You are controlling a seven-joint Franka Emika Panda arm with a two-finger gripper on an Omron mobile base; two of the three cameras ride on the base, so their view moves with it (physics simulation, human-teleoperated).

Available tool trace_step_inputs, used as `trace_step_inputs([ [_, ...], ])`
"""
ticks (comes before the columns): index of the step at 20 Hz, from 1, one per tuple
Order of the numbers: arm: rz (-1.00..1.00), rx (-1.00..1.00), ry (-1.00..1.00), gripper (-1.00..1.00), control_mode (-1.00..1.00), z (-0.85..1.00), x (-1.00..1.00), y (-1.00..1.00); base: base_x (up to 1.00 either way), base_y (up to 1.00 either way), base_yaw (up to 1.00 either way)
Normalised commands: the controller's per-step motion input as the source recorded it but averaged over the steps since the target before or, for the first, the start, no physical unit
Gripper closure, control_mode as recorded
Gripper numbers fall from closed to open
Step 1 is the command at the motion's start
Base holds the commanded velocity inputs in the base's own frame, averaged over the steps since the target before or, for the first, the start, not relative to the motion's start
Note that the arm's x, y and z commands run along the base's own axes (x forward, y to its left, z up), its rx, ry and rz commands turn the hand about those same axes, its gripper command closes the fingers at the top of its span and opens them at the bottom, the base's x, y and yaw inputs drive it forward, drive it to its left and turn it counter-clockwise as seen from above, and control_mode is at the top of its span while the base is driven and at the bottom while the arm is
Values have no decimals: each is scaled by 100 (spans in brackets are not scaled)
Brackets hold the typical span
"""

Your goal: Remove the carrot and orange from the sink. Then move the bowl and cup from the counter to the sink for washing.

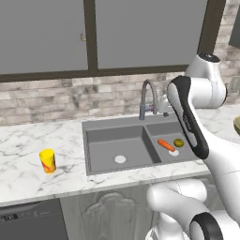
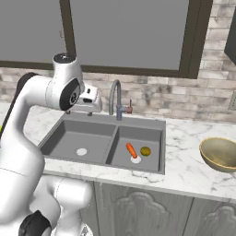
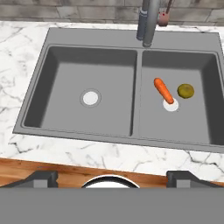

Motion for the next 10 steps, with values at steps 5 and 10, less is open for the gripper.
trace_step_inputs([
  [5,0,7,0,-100,-100,0,-16,-36,0,0,0],
  [10,0,9,1,-100,-100,0,-11,-38,0,0,0],
])
